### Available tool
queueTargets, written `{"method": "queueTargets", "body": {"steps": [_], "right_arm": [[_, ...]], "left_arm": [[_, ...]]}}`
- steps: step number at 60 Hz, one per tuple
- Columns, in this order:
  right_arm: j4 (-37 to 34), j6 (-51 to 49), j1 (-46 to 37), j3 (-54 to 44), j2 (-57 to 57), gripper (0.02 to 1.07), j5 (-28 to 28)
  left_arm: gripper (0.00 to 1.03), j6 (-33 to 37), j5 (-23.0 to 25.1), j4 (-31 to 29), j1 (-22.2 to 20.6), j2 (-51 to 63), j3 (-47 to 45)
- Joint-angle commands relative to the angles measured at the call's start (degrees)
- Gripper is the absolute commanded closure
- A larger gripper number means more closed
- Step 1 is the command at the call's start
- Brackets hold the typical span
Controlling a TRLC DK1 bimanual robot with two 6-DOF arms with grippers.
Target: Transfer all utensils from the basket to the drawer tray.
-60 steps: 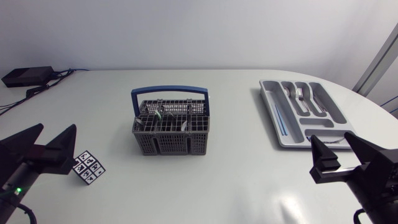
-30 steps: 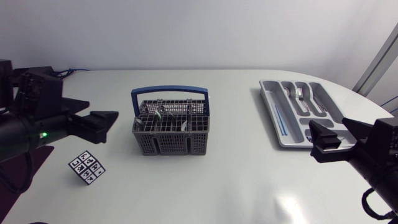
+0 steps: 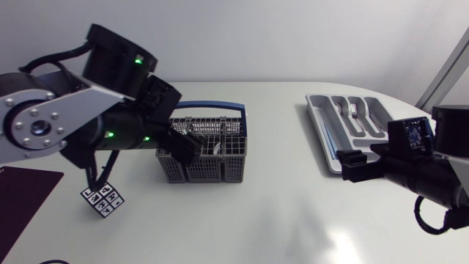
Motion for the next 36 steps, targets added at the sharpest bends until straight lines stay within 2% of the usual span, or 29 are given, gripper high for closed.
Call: {"method": "queueTargets", "body": {"steps": [1, 6, 10, 14, 27, 32, 36], "right_arm": [[-1.2, -1.3, 0.4, 1.9, 2.9, 0.07, -3.6], [-2.9, -3.6, 0.2, 3.2, 4.8, 0.07, -8.0], [-3.6, -5.1, 0.4, 4.3, 6.9, 0.07, -8.3], [-4.0, -5.2, 0.4, 5.0, 8.9, 0.07, -8.3], [-2.9, -5.3, 0.4, 5.0, 11.5, 0.07, -8.3], [-2.6, -5.3, 0.5, 5.0, 12.1, 0.07, -8.3], [-2.0, -5.3, 0.6, 4.8, 12.3, 0.07, -8.3]], "left_arm": [[0.06, -0.8, -1.8, -1.7, -2.9, 4.3, 4.5], [0.1, -1.3, -3.3, -3.3, -5.0, 8.8, 8.1], [0.12, -1.4, -6.8, -3.9, -7.0, 12.3, 10.3], [0.15, -2.5, -7.8, -5.2, -7.7, 15.2, 12.2], [0.38, -4.1, -8.8, -5.5, -7.7, 18.8, 14.2], [0.44, -4.3, -8.8, -5.6, -7.0, 19.7, 14.7], [0.44, -4.3, -8.8, -5.8, -7.0, 20.4, 15.1]]}}
